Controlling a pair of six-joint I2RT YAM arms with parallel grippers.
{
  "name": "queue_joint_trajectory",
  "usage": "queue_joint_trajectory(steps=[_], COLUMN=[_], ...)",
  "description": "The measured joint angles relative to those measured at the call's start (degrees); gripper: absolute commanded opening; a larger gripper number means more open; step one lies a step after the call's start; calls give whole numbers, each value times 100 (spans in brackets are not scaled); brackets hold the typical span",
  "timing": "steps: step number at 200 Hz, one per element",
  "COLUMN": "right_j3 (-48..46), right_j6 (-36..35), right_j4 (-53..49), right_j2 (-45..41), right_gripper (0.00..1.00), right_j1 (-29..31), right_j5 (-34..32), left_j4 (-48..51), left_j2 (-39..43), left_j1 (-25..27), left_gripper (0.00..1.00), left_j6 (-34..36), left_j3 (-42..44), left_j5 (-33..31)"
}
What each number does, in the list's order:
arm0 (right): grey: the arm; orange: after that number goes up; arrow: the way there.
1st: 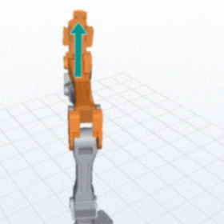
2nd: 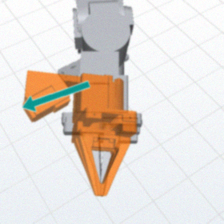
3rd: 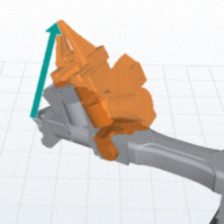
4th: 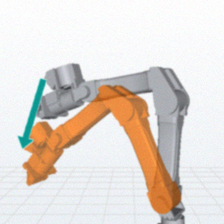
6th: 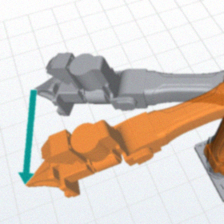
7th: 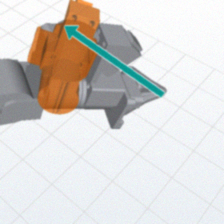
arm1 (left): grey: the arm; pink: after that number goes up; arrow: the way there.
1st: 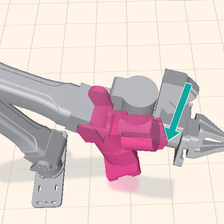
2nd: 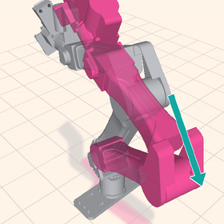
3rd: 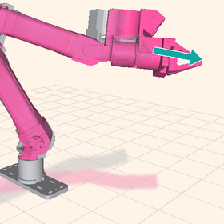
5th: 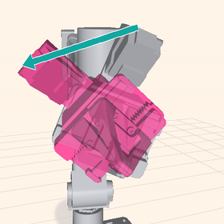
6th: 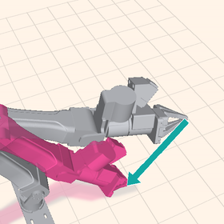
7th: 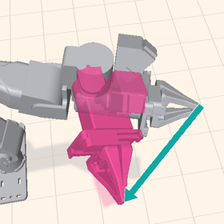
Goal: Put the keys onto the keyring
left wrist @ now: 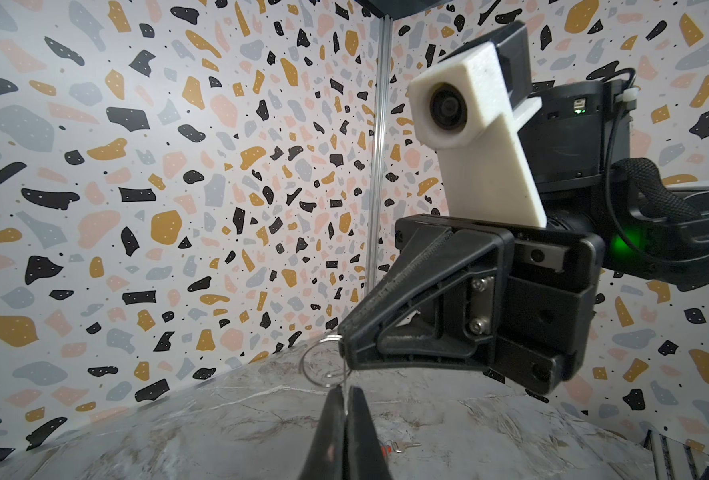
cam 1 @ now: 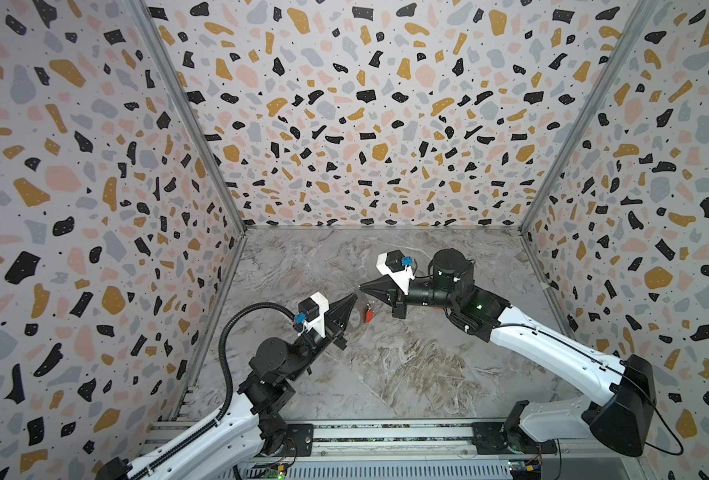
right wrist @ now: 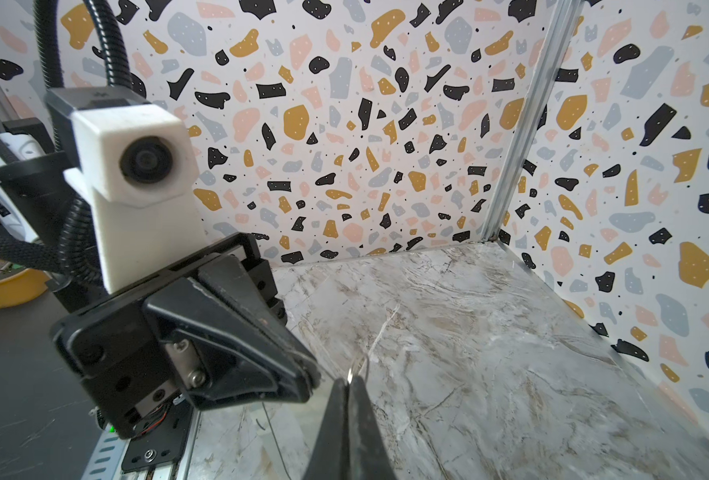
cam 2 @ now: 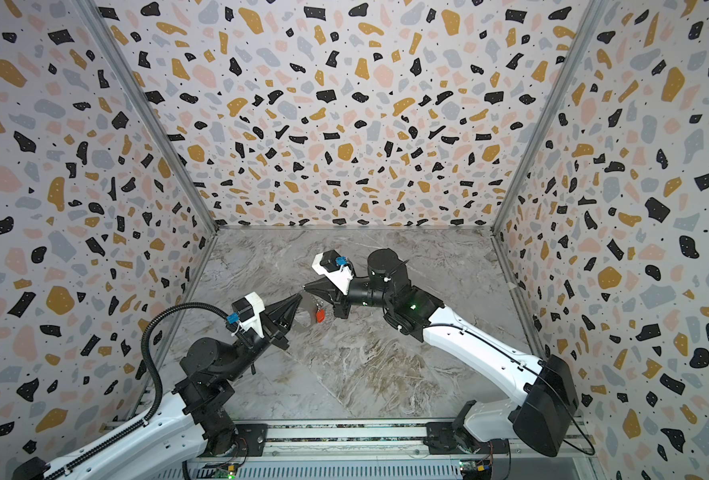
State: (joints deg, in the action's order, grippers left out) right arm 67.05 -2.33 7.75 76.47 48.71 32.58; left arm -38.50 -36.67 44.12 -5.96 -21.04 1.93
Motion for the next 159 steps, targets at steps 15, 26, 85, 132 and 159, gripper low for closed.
queue_joint_trajectory(steps=[15,26,85,132,159], right_j3=[-44,-109,-737,-787,-894], right_j6=[63,114,577,669,682], right_j4=[70,155,754,811,807], right_j2=[-24,-59,-466,-531,-675], right_gripper=[0,0,0,9,13], right_j1=[0,7,52,85,79], right_j5=[-44,-98,-428,-557,-717], left_j4=[-9,-13,-4,-20,-13], left_j2=[0,0,20,57,101], left_j1=[0,0,33,37,35], left_gripper=[0,0,0,0,0], left_j6=[0,2,22,37,39], left_j3=[0,0,0,0,0], left_j5=[-4,-4,2,-61,-192])
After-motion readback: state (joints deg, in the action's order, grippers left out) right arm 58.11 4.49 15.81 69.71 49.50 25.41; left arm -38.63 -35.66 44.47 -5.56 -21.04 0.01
